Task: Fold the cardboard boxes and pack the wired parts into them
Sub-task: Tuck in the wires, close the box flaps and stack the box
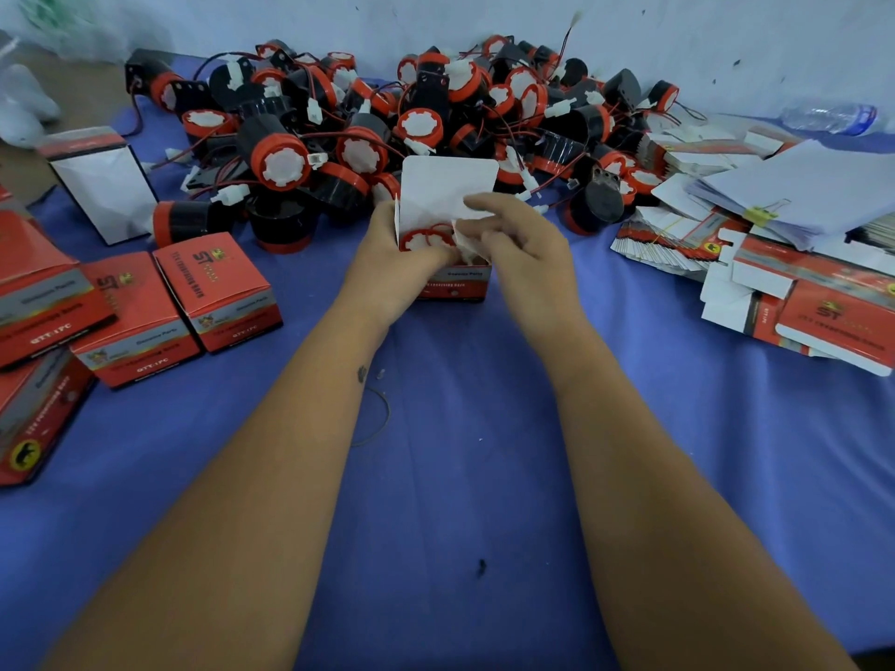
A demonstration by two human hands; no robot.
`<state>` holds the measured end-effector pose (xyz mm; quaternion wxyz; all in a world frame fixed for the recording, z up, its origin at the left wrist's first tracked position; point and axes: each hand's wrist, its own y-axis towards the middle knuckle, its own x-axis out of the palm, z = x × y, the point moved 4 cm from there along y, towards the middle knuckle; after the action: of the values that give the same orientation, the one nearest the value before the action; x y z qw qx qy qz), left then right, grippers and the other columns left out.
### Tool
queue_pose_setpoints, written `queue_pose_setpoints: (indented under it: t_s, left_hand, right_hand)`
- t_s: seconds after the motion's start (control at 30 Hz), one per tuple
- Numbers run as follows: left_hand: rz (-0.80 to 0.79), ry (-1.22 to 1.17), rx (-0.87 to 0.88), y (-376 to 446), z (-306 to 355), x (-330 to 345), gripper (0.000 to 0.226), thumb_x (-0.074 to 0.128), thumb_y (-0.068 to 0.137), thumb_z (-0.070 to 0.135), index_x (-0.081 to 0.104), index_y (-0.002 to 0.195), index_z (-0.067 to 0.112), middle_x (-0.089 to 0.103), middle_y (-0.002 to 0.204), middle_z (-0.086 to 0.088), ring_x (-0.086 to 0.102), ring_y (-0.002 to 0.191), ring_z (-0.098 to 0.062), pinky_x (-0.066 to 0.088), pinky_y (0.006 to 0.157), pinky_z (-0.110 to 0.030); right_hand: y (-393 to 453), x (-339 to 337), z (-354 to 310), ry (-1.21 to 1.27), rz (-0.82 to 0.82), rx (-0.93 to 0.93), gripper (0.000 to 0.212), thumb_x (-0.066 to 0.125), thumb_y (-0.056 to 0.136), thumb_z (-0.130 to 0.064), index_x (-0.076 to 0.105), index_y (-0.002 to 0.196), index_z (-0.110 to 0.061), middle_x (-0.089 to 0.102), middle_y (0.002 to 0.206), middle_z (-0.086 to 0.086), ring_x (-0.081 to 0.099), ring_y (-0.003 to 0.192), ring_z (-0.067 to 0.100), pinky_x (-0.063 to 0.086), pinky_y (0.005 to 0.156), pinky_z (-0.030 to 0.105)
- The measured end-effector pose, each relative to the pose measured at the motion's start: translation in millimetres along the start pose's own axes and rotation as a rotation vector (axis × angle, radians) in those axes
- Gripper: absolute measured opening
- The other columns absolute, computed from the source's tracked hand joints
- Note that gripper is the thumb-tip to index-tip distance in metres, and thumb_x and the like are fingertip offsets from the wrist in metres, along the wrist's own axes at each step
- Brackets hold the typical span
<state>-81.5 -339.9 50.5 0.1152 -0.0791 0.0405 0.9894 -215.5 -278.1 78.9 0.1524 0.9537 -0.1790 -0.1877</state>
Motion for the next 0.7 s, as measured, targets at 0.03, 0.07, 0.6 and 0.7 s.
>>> queue_pose_setpoints:
  t_s: [0.03, 0.07, 0.6, 0.7]
  left_hand:
    - [0.001, -0.013, -0.003, 0, 0, -1, 0.086, 0.075, 0.070, 0.033, 0.038, 0.147, 0.026, 0.065, 0.118, 0.015, 0.061, 0.112, -0.008, 0.050, 0.095, -0.029]
    - [0.001, -0.027, -0.004, -1, 0, -1, 0.077, 0.073, 0.073, 0.031, 0.042, 0.143, 0.026, 0.065, 0.115, 0.016, 0.062, 0.110, -0.007, 0.050, 0.089, -0.026]
    - [0.144, 0.045, -0.008, -2, 4, 3, 0.076, 0.074, 0.073, 0.035, 0.047, 0.143, 0.027, 0.068, 0.115, 0.013, 0.063, 0.110, -0.011, 0.052, 0.098, -0.043]
    - [0.179, 0.052, -0.020, -5, 8, 5, 0.076, 0.072, 0.062, 0.043, 0.055, 0.134, 0.027, 0.069, 0.112, 0.011, 0.064, 0.107, -0.013, 0.054, 0.095, -0.043]
  right_hand:
    - [1, 0, 1, 0.006, 0.003, 0.013, 0.031, 0.045, 0.095, 0.000, 0.064, 0.114, -0.016, 0.072, 0.106, 0.001, 0.062, 0.109, 0.013, 0.050, 0.096, 0.040]
    - [1, 1, 1, -0.009, 0.004, 0.015, 0.029, 0.046, 0.095, 0.002, 0.064, 0.111, -0.015, 0.072, 0.106, 0.002, 0.063, 0.109, 0.013, 0.051, 0.096, 0.039]
    - [4, -2, 11, 0.425, 0.023, 0.209, 0.022, 0.054, 0.091, 0.003, 0.068, 0.105, -0.007, 0.074, 0.094, 0.001, 0.068, 0.092, 0.006, 0.054, 0.077, 0.019]
    - [5, 1, 12, 0.372, 0.021, 0.184, 0.027, 0.051, 0.091, 0.007, 0.066, 0.103, -0.012, 0.073, 0.097, 0.002, 0.067, 0.102, 0.014, 0.055, 0.088, 0.028]
